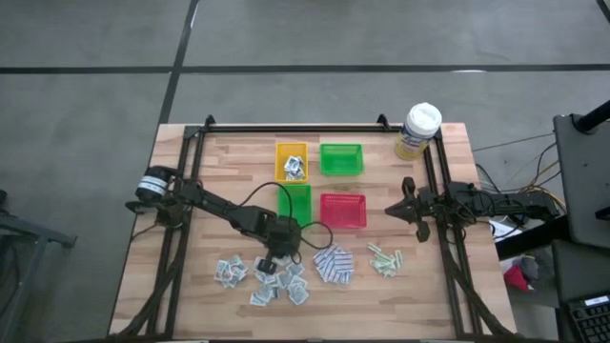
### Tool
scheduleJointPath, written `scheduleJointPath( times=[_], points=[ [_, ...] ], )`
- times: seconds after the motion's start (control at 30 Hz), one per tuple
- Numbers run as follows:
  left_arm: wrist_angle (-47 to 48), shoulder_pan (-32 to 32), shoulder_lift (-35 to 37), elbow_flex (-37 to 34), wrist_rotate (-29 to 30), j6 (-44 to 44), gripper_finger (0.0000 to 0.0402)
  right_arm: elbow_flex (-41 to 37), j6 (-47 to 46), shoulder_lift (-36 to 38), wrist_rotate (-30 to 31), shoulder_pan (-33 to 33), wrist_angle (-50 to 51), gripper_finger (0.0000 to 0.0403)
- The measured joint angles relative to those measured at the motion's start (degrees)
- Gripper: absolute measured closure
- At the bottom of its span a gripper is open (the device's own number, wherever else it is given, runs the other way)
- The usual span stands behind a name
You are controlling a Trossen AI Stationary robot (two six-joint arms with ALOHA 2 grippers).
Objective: Pick & Place First Aid Supplies
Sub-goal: Put the blue alcohol pad into the yellow bin
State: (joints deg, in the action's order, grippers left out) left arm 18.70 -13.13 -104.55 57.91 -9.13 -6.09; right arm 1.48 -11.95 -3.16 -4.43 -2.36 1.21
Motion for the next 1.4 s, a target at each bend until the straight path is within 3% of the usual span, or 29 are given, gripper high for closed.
scheduleJointPath(
  times=[0.17, 0.5, 0.63, 0.8, 1.0, 1.27, 1.4],
  points=[
    [2.29, 0.14, 1.29, 1.24, 0.33, 0.28, 0.0400, 0.02, -0.01, 0.00, 0.00, -0.01, 0.02, 0.0374],
    [16.25, 0.36, 8.21, 7.91, -0.73, 2.09, 0.0401, 0.01, -0.01, -0.01, 0.00, -0.01, 0.00, 0.0374],
    [15.11, 0.37, 10.83, 10.96, -5.85, 4.21, 0.0401, 0.00, 0.00, -0.07, 0.00, 0.00, 0.00, 0.0374],
    [5.07, 0.39, 11.43, 12.82, -5.14, 6.91, 0.0401, 0.02, 0.01, -0.07, 0.00, 0.00, 0.00, 0.0374],
    [-8.63, 2.03, 11.81, 14.15, 9.61, 6.30, 0.0401, 0.01, 0.00, -0.07, 0.00, 0.01, 0.00, 0.0374],
    [-6.57, 6.33, 12.04, 15.25, 47.81, 8.65, 0.0402, 0.01, 0.00, -0.07, 0.00, 0.00, 0.00, 0.0374],
    [-0.22, 10.76, 12.33, 16.19, 52.49, 9.58, 0.0402, 0.02, 0.01, -0.02, 0.00, 0.01, 0.00, 0.0374]
  ],
)
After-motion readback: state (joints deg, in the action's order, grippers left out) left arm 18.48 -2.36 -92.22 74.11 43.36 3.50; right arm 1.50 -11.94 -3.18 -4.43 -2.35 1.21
